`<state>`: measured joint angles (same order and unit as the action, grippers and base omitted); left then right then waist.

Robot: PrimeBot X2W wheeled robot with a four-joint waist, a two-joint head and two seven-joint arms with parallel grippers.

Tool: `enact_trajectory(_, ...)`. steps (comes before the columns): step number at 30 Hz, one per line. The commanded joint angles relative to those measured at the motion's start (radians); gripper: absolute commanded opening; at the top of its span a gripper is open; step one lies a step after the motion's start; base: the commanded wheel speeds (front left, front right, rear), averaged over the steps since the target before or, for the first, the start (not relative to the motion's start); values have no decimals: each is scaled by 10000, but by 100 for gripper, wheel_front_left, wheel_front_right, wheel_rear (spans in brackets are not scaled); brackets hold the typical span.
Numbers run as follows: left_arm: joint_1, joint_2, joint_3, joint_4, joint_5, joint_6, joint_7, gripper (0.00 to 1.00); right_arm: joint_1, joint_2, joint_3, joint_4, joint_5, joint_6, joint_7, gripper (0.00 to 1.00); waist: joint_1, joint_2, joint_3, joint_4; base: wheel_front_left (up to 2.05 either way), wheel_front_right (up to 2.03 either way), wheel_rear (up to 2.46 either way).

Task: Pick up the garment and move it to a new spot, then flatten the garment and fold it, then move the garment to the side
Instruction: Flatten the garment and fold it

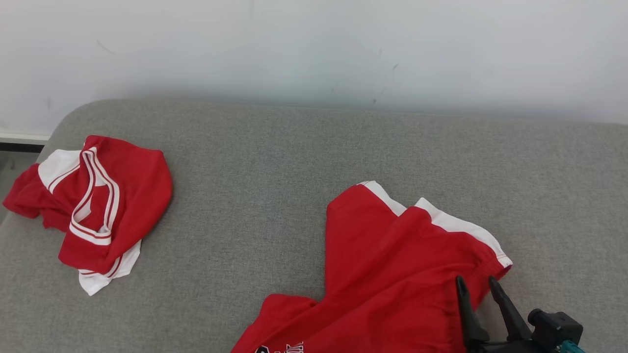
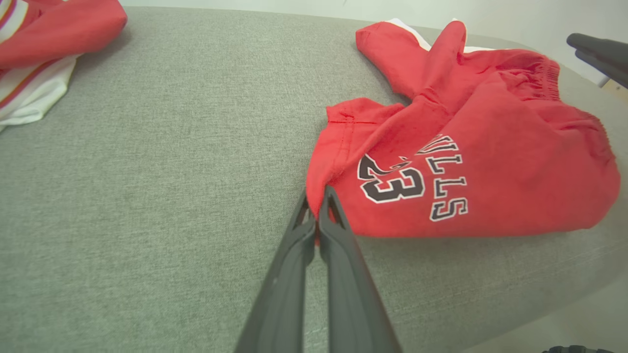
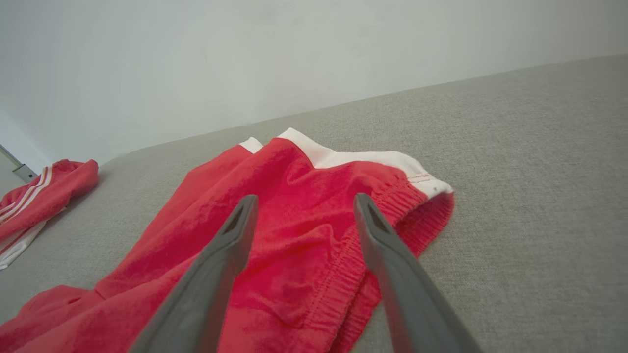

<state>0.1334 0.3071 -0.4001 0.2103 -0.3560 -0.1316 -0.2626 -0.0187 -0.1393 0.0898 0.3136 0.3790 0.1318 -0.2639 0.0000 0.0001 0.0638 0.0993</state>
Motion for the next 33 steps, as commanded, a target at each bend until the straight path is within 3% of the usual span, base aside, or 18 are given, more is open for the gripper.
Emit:
enact_trajectory(1,8,-107,59,5,-28,21,-24,10,-23,-28,-60,75,-35,-23,-8,100,0,-1,-33,-44,0,0,0)
enact_trajectory(3,-66,-256,131,8,56,21,-22,100,-20,-75,-137,180,-100,-23,-9,100,0,-1,-90,-107,0,0,0)
enact_trajectory(8,-204,-665,590,-432,345,21,-24,100,-72,-131,-428,407,-243,-23,-10,100,0,-1,-197,-281,0,0,0)
enact_trajectory(18,-99,-1695,2602,-1441,1149,37,-22,100,-567,-11,-622,1327,-298,-23,398,100,0,-1,-194,-431,0,0,0)
enact_trajectory(33,-549,-2392,3612,-1144,1829,24,-22,100,-1242,264,-488,2774,-338,-23,1355,100,0,-1,-89,-151,0,0,0)
